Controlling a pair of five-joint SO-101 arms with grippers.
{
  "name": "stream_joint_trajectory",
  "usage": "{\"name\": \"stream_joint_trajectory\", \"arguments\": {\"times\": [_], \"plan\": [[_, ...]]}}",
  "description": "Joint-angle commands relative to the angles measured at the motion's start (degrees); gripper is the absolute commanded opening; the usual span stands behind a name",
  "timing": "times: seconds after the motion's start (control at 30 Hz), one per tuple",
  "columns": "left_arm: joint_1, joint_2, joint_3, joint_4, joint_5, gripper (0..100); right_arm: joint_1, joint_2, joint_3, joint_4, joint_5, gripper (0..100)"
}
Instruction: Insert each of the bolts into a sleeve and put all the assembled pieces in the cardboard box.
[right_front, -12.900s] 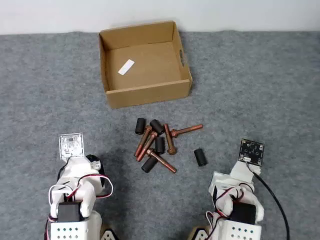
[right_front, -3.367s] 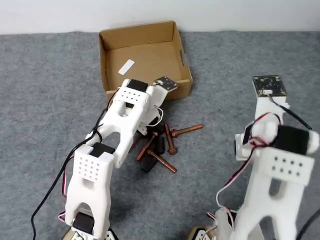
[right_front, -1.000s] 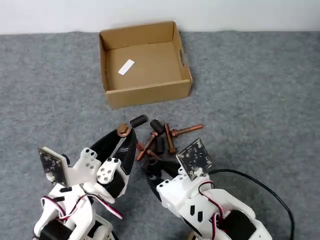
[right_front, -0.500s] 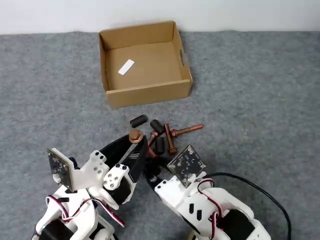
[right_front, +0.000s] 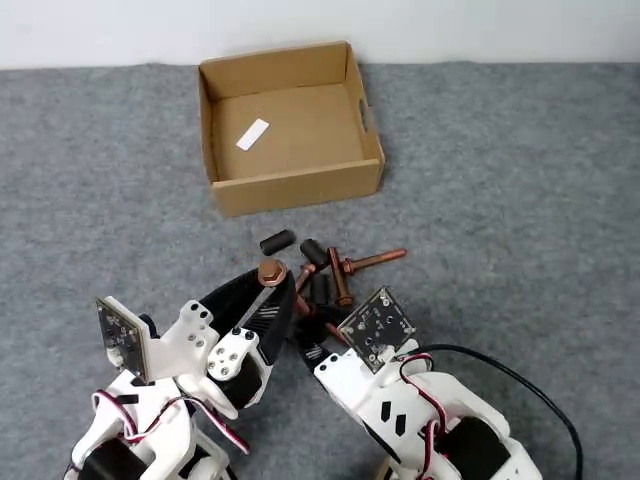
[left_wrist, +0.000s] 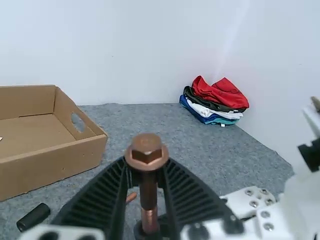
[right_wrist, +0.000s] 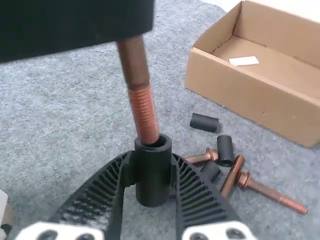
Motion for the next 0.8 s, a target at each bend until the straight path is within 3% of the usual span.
{"name": "stream_joint_trajectory", "arguments": {"times": [0.0,0.17,0.37,0.5,0.77], "plan": [[0.26,-0.44,0.48,-0.26,-0.62,0,0.57,-0.75,-4.13,-3.38,2.64,0.8],[0.7,-0.18,0.92,0.09,-0.53,0,0.57,-0.75,-4.13,-4.35,4.13,0.8],[0.7,-0.18,0.92,8.09,-0.62,0,0.57,-0.31,-4.13,-8.84,4.66,0.8],[0.7,-0.18,1.01,8.53,-2.99,1,0.57,-0.31,-3.96,-10.24,7.21,0.8],[0.35,-0.18,1.45,11.16,-5.54,21,0.57,-0.4,-4.04,-10.24,8.18,0.8]]}}
